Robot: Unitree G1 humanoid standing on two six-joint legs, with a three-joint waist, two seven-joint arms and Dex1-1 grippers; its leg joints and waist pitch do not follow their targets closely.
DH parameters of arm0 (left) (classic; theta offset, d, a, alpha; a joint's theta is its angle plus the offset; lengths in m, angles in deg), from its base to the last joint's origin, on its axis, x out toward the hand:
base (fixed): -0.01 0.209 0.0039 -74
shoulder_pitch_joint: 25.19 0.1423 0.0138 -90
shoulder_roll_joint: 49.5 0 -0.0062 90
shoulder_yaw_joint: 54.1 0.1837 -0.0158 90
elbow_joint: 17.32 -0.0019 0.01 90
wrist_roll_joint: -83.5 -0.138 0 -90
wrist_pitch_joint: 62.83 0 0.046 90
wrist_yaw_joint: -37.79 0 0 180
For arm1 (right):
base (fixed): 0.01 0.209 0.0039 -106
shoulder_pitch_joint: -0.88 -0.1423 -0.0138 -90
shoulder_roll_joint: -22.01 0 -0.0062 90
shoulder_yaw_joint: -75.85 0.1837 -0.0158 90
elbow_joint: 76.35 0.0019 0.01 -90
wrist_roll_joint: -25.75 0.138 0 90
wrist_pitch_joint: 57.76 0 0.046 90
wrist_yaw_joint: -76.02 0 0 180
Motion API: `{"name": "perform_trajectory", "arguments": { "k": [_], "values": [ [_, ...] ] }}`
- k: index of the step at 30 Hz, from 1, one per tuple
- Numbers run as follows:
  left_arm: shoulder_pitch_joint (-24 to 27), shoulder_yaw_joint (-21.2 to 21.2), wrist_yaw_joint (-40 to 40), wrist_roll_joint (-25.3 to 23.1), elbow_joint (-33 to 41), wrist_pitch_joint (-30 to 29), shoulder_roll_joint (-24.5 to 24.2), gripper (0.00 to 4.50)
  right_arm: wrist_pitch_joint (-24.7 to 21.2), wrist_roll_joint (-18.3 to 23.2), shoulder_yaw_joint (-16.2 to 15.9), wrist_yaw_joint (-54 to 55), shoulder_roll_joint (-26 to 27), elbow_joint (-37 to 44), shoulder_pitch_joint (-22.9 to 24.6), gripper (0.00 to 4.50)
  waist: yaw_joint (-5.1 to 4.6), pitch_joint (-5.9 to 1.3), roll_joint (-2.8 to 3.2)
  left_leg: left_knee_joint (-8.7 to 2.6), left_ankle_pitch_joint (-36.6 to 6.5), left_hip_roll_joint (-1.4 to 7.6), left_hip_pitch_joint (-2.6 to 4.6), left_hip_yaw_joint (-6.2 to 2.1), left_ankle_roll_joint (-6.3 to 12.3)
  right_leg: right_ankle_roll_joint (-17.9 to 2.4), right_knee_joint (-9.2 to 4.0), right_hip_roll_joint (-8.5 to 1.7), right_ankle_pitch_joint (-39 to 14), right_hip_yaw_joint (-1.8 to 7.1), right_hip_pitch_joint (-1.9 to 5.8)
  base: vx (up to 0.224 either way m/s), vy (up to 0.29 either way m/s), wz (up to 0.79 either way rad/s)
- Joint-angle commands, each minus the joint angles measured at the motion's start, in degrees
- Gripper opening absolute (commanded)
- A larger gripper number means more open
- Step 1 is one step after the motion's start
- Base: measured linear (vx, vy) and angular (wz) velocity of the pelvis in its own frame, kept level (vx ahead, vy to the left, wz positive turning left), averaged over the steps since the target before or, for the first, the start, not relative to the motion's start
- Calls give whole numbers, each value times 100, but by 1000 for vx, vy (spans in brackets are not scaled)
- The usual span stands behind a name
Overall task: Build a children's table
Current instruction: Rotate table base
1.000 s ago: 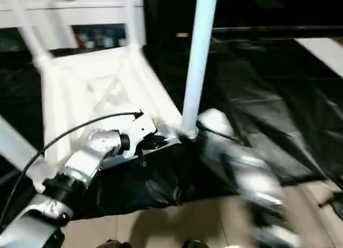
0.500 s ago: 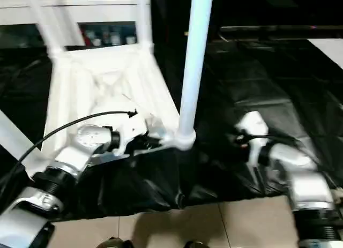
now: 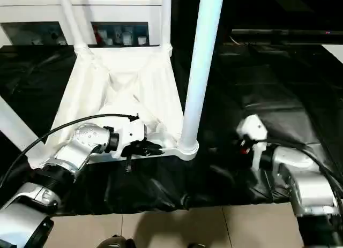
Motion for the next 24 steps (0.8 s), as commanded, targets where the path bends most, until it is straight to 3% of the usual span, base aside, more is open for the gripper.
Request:
{"name": "perform_trajectory", "arguments": {
  "k": [1,3,6,7,8,10,11,12,13,14,15,16,17,18,19,20,21,22,23,24],
  "values": [
    [240,-650,-164,753,1154,-811,-24,66,-456,335,-141,-307,-165,531,110,450,12,-433,-78,-428,-1463,432,145,-186,268,-1295,-293,-392,-1591,273,303,0,0,0],
    [366,-735,-211,895,1451,-1077,-28,89,-578,421,-187,-384,-182,635,120,450,18,-410,-68,-424,-1421,436,125,-182,308,-1342,-259,-392,-1605,280,295,0,0,0],
    [682,-794,-356,981,1993,-1424,-90,101,-706,499,-335,-484,-157,749,87,450,-6,-374,-113,-413,-1610,397,141,-180,290,-1047,-379,-388,-2365,280,244,0,0,0],
    [1071,-753,-401,956,2455,-1629,-225,111,-761,530,-499,-490,21,699,-70,450,-6,-376,-118,-416,-1634,396,150,-192,247,-965,-390,-395,-2523,288,236,0,0,0],
    [1071,-753,-401,956,2455,-1629,-225,111,-761,530,-499,-490,21,699,-70,450,-54,-365,-103,-446,-1653,402,109,-224,207,-918,-373,-398,-2594,287,251,0,0,0],
    [1480,-782,-406,999,2972,-2096,-412,139,-771,527,-690,-524,213,593,-261,450,-87,-357,-100,-443,-1821,380,151,-223,139,-773,-427,-380,-2904,283,208,0,0,0],
    [1505,-784,-401,1005,3006,-2127,-425,141,-768,524,-701,-526,225,584,-273,450,-88,-379,-89,-435,-1841,399,169,-245,74,-802,-380,-401,-2868,285,211,0,0,0],
    [1672,-802,-383,1067,3262,-2368,-518,149,-761,512,-773,-533,284,552,-337,450,-103,-351,-65,-447,-1895,389,166,-243,53,-754,-414,-385,-2993,286,194,0,0,0],
    [1854,-832,-359,1147,3551,-2629,-624,163,-759,499,-840,-545,356,484,-414,450,-96,-363,-50,-455,-1968,404,207,-250,-12,-781,-406,-377,-2935,294,173,0,0,0],
    [1999,-866,-331,1245,3803,-2873,-714,177,-722,461,-893,-553,417,399,-481,450,-102,-332,-59,-466,-2065,391,203,-238,-18,-759,-434,-352,-2984,294,159,0,0,0],
    [1999,-866,-331,1245,3803,-2873,-714,184,-722,461,-893,-553,417,399,-481,450,-89,-341,-43,-468,-2125,399,233,-251,-56,-778,-418,-356,-2984,293,151,0,0,0],
    [2222,-866,-263,1464,4256,-3364,-939,186,-683,408,-935,-496,539,217,-604,450,-88,-349,-19,-464,-2244,403,264,-245,-147,-830,-391,-354,-2911,302,127,0,0,0],
    [2222,-866,-263,1464,4256,-3364,-939,186,-683,408,-935,-496,539,217,-604,450,-111,-318,-26,-491,-2305,383,219,-252,-130,-799,-417,-327,-2948,296,148,0,0,0],
    [2222,-866,-263,1464,4256,-3364,-939,200,-683,408,-935,-496,539,217,-604,450,-91,-323,-12,-492,-2349,386,245,-249,-147,-771,-425,-321,-2972,299,135,0,0,0],
    [2727,-915,-211,1737,5064,-4214,-1405,214,-246,59,-973,-53,930,-508,-988,450,-79,-349,-37,-470,-2387,393,298,-235,-238,-847,-374,-342,-2838,324,88,0,0,0],
    [2727,-915,-211,1737,5064,-4214,-1405,223,-246,59,-973,-53,930,-508,-988,450,-83,-330,-1,-492,-2402,392,282,-250,-275,-893,-376,-355,-2833,331,80,0,0,0],
    [2964,-1031,-244,1761,5279,-4384,-1554,224,-65,-96,-925,292,1130,-906,-1204,450,-194,-315,-23,-541,-2437,374,121,-312,-283,-853,-313,-344,-2897,280,217,0,0,0],
    [3130,-1143,-257,1766,5375,-4448,-1651,224,73,-202,-873,558,1261,-1175,-1352,450,-227,-297,-18,-552,-2588,359,149,-309,-309,-714,-377,-319,-3116,274,176,-7,10,-19],
    [3273,-1242,-277,1773,5480,-4504,-1741,227,198,-261,-831,751,1328,-1336,-1447,450,-239,-318,-18,-526,-2652,352,196,-306,-344,-725,-377,-329,-3136,283,148,0,0,0],
    [3401,-1355,-283,1762,5535,-4516,-1817,257,270,-310,-789,929,1372,-1455,-1521,450,-276,-289,-40,-503,-2764,327,248,-287,-355,-692,-444,-322,-3305,296,104,0,0,0]
  ]
}}
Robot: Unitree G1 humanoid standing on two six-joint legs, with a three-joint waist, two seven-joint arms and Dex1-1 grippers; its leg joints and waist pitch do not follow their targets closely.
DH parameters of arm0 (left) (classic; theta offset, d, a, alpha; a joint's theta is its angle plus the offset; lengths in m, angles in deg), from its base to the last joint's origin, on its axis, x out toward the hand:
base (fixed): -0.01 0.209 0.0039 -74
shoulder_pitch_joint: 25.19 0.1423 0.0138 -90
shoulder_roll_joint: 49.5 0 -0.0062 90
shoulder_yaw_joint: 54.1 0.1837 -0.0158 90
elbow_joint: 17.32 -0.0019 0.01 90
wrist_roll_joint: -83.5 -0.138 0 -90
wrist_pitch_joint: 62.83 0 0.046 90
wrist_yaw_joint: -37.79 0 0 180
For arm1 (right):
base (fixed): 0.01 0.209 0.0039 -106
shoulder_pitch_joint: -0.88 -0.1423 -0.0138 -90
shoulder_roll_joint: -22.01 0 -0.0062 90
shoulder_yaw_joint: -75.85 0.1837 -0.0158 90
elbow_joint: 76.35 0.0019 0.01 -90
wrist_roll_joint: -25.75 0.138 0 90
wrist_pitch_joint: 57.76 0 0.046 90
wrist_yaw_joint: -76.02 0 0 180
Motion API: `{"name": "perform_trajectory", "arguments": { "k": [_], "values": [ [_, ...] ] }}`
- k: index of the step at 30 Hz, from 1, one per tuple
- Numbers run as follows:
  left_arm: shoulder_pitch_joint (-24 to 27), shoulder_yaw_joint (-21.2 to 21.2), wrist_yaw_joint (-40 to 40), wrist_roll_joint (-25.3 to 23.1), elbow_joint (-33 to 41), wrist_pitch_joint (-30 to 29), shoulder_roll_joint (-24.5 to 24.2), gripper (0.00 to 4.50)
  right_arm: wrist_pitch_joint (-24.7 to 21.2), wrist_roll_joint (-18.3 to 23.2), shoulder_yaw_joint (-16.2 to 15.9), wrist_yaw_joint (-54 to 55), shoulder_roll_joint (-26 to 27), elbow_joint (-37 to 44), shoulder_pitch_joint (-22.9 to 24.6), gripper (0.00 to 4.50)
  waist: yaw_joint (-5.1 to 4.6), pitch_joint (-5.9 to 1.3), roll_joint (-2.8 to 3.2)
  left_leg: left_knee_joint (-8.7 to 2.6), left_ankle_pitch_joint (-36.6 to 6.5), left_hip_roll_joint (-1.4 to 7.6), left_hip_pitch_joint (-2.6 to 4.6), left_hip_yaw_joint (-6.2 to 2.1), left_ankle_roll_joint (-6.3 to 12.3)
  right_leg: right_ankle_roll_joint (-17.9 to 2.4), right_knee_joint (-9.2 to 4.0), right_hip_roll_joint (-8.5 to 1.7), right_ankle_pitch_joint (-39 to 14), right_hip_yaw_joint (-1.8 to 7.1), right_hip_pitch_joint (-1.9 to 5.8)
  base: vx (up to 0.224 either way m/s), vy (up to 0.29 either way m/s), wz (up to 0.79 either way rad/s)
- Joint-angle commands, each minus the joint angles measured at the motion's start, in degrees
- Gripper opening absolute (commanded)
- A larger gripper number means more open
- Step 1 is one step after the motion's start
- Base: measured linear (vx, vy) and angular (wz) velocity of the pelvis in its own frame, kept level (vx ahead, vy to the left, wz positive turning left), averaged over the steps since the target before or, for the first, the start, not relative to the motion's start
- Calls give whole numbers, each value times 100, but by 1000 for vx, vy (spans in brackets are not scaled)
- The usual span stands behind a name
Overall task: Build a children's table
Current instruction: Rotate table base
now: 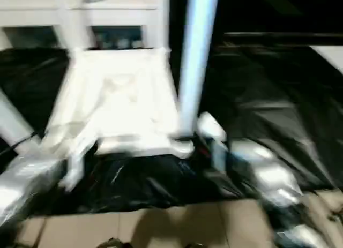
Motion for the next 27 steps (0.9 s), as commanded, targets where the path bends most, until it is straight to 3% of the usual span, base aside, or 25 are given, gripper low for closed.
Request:
{"name": "perform_trajectory", "arguments": {
  "k": [1,3,5,7,9,11,13,16,18,21,22,24,26,27],
  "values": [
    [75,-219,-16,28,191,-92,-128,264,181,-140,178,319,2,-160,-114,450,-27,-287,21,-505,-2787,333,180,-264,-310,-708,-509,-341,-3313,276,104,0,0,0],
    [370,-476,2,83,399,-229,-330,266,366,-231,269,736,33,-455,-277,450,-13,-283,38,-498,-2839,337,233,-258,-302,-638,-536,-329,-3409,286,63,0,0,0],
    [599,-660,28,188,564,-340,-503,300,361,-301,333,1087,55,-739,-428,450,-74,-268,47,-529,-2984,330,171,-298,-342,-558,-523,-305,-3557,255,111,0,0,0],
    [839,-798,44,293,711,-447,-704,309,548,-418,438,1422,110,-1117,-605,450,-51,-273,68,-483,-3107,314,271,-276,-369,-564,-556,-301,-3606,274,19,0,0,0],
    [1125,-991,71,353,806,-511,-925,316,828,-575,584,1912,172,-1663,-863,450,-110,-248,56,-522,-3194,310,182,-315,-363,-545,-548,-294,-3697,235,91,0,0,0],
    [1258,-1161,106,332,753,-458,-1049,328,1009,-611,745,2300,191,-2092,-1068,450,-130,-237,78,-475,-3391,288,279,-297,-400,-496,-604,-274,-3851,224,-4,0,0,0],
    [1350,-1337,148,234,617,-232,-1155,348,1266,-696,891,2768,160,-2544,-1264,450,-124,-235,76,-445,-3431,276,319,-290,-403,-455,-637,-273,-3941,209,-34,0,0,0],
    [1387,-1493,143,151,487,92,-1178,372,1439,-742,954,3049,95,-2820,-1364,450,-163,-204,101,-458,-3736,270,360,-311,-397,-264,-685,-217,-4059,119,-19,0,0,0],
    [1210,-1841,15,186,104,832,-1030,391,1360,-551,995,2643,66,-2564,-1165,450,-220,-213,95,-495,-3828,273,298,-344,-397,-235,-661,-217,-3967,96,57,0,0,0],
    [965,-1983,-178,390,-24,1099,-798,406,1271,-529,949,2428,70,-2280,-931,450,-230,-236,91,-538,-3700,293,211,-397,-375,-304,-621,-280,-3847,135,144,0,0,0],
    [856,-2023,-254,481,-46,1117,-689,406,1219,-533,921,2376,65,-2172,-843,450,-234,-231,60,-542,-3663,293,206,-395,-371,-341,-623,-285,-3848,137,146,0,0,0],
    [398,-2028,-415,795,-131,1189,-255,435,1178,-616,840,2457,103,-2041,-564,450,-208,-234,48,-499,-3529,280,268,-354,-341,-424,-655,-290,-3847,165,92,0,0,0],
    [284,-1975,-440,821,-172,1227,-158,439,1183,-662,804,2518,116,-2029,-498,450,-190,-244,60,-485,-3522,279,298,-351,-344,-463,-666,-293,-3826,159,74,0,0,0],
    [161,-1886,-449,822,-229,1281,-60,445,1228,-735,739,2587,125,-2045,-432,450,-211,-241,58,-500,-3514,281,260,-361,-330,-463,-656,-286,-3769,150,100,0,0,0]
  ]
}}
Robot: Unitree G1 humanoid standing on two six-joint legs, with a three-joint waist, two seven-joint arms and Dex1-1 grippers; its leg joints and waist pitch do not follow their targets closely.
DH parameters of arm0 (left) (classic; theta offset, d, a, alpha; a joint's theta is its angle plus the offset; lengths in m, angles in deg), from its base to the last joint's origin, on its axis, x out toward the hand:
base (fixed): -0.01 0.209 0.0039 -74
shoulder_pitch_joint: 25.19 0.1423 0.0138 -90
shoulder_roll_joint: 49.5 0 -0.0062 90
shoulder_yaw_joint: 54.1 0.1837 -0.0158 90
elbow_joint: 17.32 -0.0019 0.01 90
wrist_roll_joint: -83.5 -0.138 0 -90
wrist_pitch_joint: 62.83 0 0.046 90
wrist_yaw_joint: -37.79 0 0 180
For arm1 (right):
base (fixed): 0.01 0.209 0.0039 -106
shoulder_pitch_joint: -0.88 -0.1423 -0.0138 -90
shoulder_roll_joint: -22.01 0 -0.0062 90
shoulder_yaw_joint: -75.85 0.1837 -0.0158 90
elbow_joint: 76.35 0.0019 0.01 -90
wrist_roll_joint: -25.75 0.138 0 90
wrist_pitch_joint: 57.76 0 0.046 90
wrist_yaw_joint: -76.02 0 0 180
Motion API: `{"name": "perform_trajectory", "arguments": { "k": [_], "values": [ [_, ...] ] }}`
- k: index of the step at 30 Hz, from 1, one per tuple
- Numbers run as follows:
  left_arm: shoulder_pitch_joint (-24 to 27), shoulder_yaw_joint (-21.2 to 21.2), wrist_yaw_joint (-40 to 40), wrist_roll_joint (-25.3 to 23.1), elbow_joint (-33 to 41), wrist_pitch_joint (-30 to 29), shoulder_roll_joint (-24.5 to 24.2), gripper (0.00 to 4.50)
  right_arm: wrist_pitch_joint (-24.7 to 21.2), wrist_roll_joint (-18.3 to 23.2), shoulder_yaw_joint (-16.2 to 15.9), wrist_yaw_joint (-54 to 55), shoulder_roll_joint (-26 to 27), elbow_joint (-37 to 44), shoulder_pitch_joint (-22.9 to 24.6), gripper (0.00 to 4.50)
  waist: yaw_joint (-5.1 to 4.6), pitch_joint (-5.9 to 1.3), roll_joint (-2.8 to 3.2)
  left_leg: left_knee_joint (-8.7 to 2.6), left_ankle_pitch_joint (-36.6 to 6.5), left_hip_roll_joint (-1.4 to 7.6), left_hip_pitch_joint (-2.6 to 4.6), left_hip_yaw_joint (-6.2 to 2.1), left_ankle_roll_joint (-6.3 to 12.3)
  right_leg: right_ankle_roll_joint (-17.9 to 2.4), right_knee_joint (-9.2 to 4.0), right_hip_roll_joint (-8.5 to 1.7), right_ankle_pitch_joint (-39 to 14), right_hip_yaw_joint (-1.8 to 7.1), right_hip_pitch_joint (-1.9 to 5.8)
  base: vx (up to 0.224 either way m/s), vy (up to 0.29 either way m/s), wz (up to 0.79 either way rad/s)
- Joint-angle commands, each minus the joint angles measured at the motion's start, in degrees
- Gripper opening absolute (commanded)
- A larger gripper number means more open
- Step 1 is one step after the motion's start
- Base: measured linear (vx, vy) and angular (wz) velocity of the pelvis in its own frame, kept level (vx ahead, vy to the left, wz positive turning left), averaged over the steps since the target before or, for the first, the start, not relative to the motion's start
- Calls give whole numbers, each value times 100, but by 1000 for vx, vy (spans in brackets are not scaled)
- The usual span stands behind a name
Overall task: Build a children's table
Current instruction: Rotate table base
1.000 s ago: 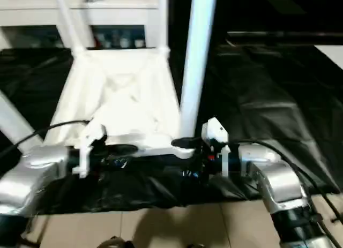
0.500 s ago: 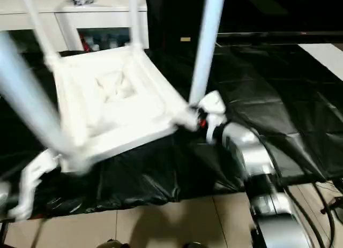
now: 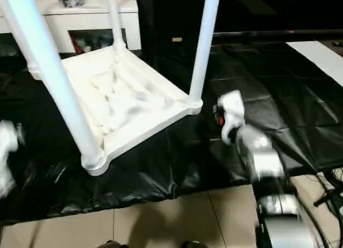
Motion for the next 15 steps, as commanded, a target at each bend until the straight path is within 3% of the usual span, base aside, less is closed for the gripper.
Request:
{"name": "perform_trajectory", "arguments": {
  "k": [1,2,3,6,7,8,11,12,13,14,15],
  "values": [
    [-281,241,-127,20,-226,179,166,445,10,-154,-61,292,51,46,56,450,-43,-283,64,-516,-3521,294,184,-250,-341,-430,-525,-338,-3764,181,73,0,0,0],
    [-312,268,-133,20,-244,196,193,445,10,-156,-58,320,71,26,50,450,-55,-270,43,-523,-3532,291,184,-242,-336,-385,-553,-322,-3827,173,59,0,0,0],
    [-472,395,-164,28,-330,281,343,445,37,-186,-67,436,178,-81,10,450,-62,-296,43,-486,-3428,270,193,-238,-317,-374,-553,-347,-3869,171,59,0,0,0],
    [-822,566,-155,261,-436,256,651,445,119,-354,-158,575,405,-351,-155,450,-109,-287,52,-479,-3467,268,183,-249,-317,-319,-592,-346,-3999,118,70,0,0,0],
    [-822,566,-155,261,-436,256,651,445,119,-354,-158,575,405,-351,-155,450,-112,-293,100,-476,-3508,270,201,-254,-328,-340,-587,-348,-3954,111,65,0,0,0],
    [-985,639,-143,389,-437,164,793,445,126,-410,-210,604,510,-492,-262,450,-151,-284,76,-482,-3595,279,200,-260,-317,-359,-596,-331,-3877,91,64,0,0,0],
    [-1287,1021,-34,518,-415,-14,1049,445,229,-534,-363,688,775,-1075,-649,450,-202,-278,94,-502,-3849,312,230,-266,-352,-488,-565,-315,-3634,53,66,0,0,0],
    [-1351,1168,20,490,-427,7,1094,445,274,-587,-403,731,832,-1274,-760,450,-201,-277,100,-516,-3880,316,214,-273,-349,-507,-542,-327,-3556,64,87,0,0,0],
    [-1423,1306,51,474,-452,-1,1154,445,304,-633,-423,764,880,-1466,-863,450,-214,-282,65,-519,-3849,322,191,-273,-365,-538,-522,-355,-3562,81,92,0,0,0],
    [-1495,1454,85,453,-491,26,1218,445,334,-690,-416,808,928,-1643,-953,450,-191,-289,85,-502,-3768,312,214,-253,-368,-583,-522,-373,-3539,114,74,0,0,0],
    [-1529,1535,106,435,-504,43,1255,445,348,-714,-411,831,950,-1728,-996,450,-191,-291,41,-487,-3689,307,221,-235,-348,-615,-534,-381,-3536,135,51,0,0,0]
  ]
}}
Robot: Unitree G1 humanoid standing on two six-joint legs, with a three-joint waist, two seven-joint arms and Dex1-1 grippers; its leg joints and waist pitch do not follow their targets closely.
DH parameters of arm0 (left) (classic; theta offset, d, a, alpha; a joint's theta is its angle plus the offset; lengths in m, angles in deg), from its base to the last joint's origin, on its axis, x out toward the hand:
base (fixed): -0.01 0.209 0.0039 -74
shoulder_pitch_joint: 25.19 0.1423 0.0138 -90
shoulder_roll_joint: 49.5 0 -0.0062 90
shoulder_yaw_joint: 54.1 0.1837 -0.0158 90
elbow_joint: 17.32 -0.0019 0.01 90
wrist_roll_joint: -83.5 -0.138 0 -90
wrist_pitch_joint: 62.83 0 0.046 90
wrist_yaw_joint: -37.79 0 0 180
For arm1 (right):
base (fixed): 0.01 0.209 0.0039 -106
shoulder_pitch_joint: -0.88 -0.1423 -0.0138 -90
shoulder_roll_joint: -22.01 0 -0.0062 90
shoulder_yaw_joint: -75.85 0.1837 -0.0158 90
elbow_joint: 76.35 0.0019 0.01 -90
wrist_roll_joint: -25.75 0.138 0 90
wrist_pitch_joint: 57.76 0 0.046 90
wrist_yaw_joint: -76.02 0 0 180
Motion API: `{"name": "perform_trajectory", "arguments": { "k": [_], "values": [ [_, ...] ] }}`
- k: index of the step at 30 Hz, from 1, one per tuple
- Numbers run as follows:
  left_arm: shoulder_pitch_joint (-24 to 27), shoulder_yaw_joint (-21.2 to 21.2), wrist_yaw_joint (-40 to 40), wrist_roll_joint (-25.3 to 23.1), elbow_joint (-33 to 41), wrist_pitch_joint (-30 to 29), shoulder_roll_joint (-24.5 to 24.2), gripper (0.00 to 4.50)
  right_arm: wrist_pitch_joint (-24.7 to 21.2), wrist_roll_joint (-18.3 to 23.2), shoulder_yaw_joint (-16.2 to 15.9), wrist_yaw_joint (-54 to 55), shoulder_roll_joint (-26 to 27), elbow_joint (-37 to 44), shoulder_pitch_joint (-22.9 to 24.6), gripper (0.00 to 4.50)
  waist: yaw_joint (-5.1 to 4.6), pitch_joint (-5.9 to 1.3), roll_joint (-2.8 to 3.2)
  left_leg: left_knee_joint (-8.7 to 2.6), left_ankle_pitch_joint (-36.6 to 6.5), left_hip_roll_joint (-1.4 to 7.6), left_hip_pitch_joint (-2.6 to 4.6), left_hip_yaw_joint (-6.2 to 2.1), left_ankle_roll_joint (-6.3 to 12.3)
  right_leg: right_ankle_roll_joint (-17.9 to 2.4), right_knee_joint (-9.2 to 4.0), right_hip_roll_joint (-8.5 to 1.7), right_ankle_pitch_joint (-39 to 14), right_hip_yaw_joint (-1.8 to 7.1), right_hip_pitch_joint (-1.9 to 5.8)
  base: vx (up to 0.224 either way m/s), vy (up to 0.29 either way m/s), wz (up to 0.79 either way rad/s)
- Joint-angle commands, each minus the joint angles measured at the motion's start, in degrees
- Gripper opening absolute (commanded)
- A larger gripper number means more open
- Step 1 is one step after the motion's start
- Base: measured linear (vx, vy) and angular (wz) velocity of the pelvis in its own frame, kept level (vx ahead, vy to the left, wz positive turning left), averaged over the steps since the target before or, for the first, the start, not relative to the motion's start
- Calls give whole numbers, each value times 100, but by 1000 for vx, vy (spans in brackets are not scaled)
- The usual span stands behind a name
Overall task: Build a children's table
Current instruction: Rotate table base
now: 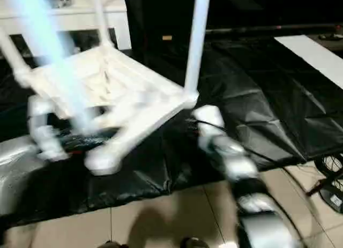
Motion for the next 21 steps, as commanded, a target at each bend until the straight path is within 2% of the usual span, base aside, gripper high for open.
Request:
{"name": "perform_trajectory", "arguments": {
  "k": [1,2,3,5,7,9,10,11,12,13,14,15,16,17,18,19,20,21],
  "values": [
    [-99,192,116,-3,31,25,9,445,68,-98,45,98,-5,-228,-92,450,1,-330,13,-480,-3514,290,219,-211,-324,-674,-478,-389,-3486,224,98,0,0,0],
    [-162,373,141,-22,31,16,96,445,97,-108,59,137,31,-371,-167,450,14,-343,-7,-488,-3306,300,171,-201,-300,-753,-445,-392,-3305,257,123,0,0,0],
    [-247,608,157,-73,19,31,233,445,119,-94,90,197,73,-508,-247,450,35,-358,-2,-487,-3130,306,161,-186,-275,-871,-410,-384,-3069,286,127,0,0,0],
    [-348,788,142,-117,-33,35,375,445,176,-103,136,250,107,-674,-334,450,56,-377,-13,-485,-2923,312,147,-157,-237,-1049,-359,-369,-2708,325,131,0,0,0],
    [-525,1032,79,-278,-216,190,596,445,220,-81,173,310,136,-804,-395,450,71,-389,-29,-469,-2698,291,120,-133,-161,-1096,-334,-372,-2613,350,158,0,0,0],
    [-715,1216,28,-416,-440,373,791,445,266,-66,175,349,154,-892,-426,450,87,-406,-24,-471,-2476,300,109,-113,-98,-1152,-317,-360,-2400,368,170,0,0,0],
    [-766,1245,9,-442,-504,418,843,445,286,-62,179,344,158,-916,-431,450,85,-418,-30,-474,-2306,305,74,-109,-60,-1216,-287,-357,-2162,373,203,0,0,0],
    [-981,1333,-52,-535,-773,589,1048,445,344,-42,199,319,174,-976,-436,450,82,-437,10,-467,-2205,295,66,-92,-27,-1275,-275,-343,-1957,373,215,0,0,0],
    [-1158,1368,-125,-610,-1017,778,1212,445,388,-38,220,301,190,-1032,-442,450,82,-442,25,-460,-2161,290,67,-92,-10,-1316,-266,-341,-1859,372,223,0,0,0],
    [-1364,1372,-217,-672,-1315,934,1389,445,432,-42,230,299,205,-1071,-436,450,80,-441,0,-442,-2137,265,64,-65,58,-1311,-300,-332,-1857,363,221,0,0,0],
    [-1456,1370,-249,-695,-1450,999,1462,445,454,-45,233,304,211,-1092,-435,450,82,-453,8,-432,-2108,262,77,-65,75,-1310,-298,-340,-1872,366,232,0,0,0],
    [-1647,1370,-324,-772,-1748,1176,1593,445,512,-4,274,261,240,-1161,-450,450,84,-471,-7,-426,-1919,268,31,-76,125,-1340,-273,-360,-1737,365,279,0,0,0],
    [-1647,1370,-324,-772,-1748,1176,1593,445,512,-4,274,261,240,-1161,-450,450,71,-471,19,-420,-1803,262,-10,-76,190,-1318,-287,-361,-1722,344,307,0,0,0],
    [-1825,1355,-415,-870,-2051,1373,1704,445,564,7,320,280,269,-1220,-475,450,72,-486,23,-401,-1700,261,-4,-71,256,-1346,-280,-355,-1661,336,301,0,0,0],
    [-2055,1297,-644,-1034,-2471,1676,1838,445,608,31,388,345,306,-1286,-515,450,93,-496,94,-381,-1632,259,12,-66,296,-1399,-270,-360,-1621,329,299,0,0,0],
    [-2100,1281,-700,-1070,-2561,1747,1863,445,617,32,404,366,313,-1304,-527,450,83,-492,75,-380,-1607,259,4,-60,324,-1396,-290,-341,-1615,319,294,0,0,0],
    [-2247,1221,-851,-1162,-2856,1950,1929,445,645,42,461,460,334,-1359,-568,450,91,-496,92,-375,-1591,259,9,-60,330,-1405,-291,-323,-1574,299,297,0,0,0],
    [-2298,1198,-902,-1186,-2957,1999,1943,445,659,47,482,503,338,-1375,-581,450,102,-503,80,-370,-1573,264,9,-66,332,-1413,-276,-330,-1542,294,309,0,0,0]
  ]
}}
